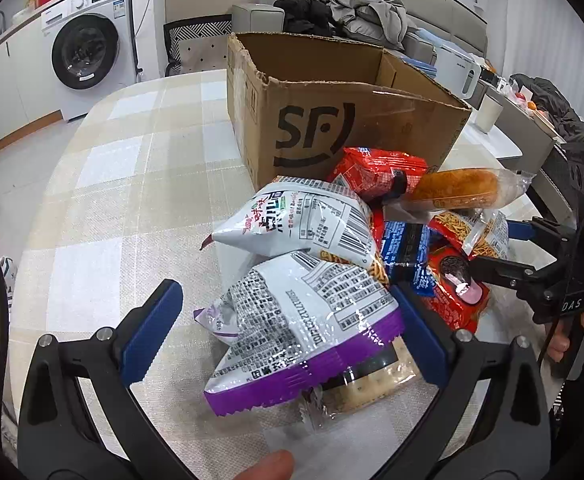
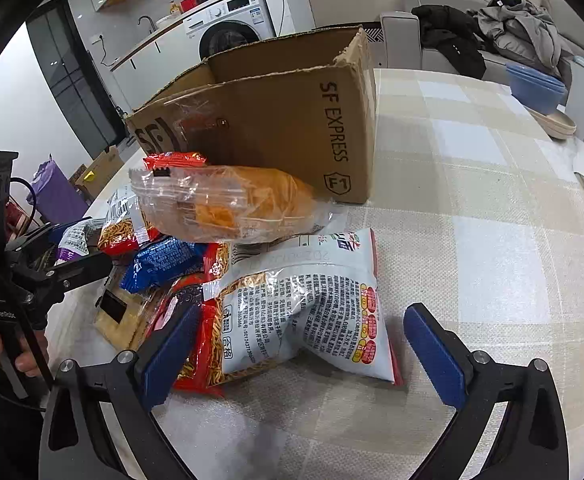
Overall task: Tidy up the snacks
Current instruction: 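Close the right gripper on the white noodle-snack bag and lift it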
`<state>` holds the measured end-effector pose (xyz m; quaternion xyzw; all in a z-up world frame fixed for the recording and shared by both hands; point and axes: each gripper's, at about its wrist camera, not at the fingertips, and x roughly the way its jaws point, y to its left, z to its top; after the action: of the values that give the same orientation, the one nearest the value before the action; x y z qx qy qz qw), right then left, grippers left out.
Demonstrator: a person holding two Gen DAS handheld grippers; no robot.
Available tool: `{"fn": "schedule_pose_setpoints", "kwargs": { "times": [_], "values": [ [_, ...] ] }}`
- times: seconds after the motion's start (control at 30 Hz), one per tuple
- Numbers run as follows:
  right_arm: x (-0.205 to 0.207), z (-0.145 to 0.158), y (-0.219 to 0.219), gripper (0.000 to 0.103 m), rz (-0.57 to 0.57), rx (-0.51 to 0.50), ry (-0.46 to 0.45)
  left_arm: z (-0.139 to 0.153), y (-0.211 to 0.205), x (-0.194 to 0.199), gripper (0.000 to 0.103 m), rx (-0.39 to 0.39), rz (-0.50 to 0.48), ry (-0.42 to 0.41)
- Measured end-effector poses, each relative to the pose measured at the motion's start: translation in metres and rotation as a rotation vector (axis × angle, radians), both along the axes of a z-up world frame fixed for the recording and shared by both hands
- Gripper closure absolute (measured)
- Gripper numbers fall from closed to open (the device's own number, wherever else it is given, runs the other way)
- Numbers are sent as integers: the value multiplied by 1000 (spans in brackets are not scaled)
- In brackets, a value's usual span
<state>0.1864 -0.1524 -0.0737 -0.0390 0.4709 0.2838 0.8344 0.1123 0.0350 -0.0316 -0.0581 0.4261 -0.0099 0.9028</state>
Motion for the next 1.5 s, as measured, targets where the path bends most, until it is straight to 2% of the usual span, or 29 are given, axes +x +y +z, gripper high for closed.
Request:
{"fn": "schedule_pose_setpoints", "kwargs": {
  "times": [0.23, 0.33, 0.47, 0.73, 1.03, 1.5],
  "values": [
    [0, -3, 1, 2, -6, 11, 7, -3, -2, 0, 1, 5, -3, 7],
    [-1, -3, 3, 9, 4, 25, 8, -3, -2, 0, 1, 5, -4, 6],
    [-2, -1, 4, 11, 11, 31, 5, -4, -2, 0, 1, 6, -5, 7],
    [-8, 3, 5, 25, 47, 38, -21, -6, -4, 1, 1, 9, -9, 16],
    [-13, 7, 3, 26, 67, 44, -40, -6, -6, -1, 1, 11, -13, 18],
    [-30, 31, -3, 29, 111, 131, -119, -9, -1, 1, 1, -11, -14, 29]
  ]
}}
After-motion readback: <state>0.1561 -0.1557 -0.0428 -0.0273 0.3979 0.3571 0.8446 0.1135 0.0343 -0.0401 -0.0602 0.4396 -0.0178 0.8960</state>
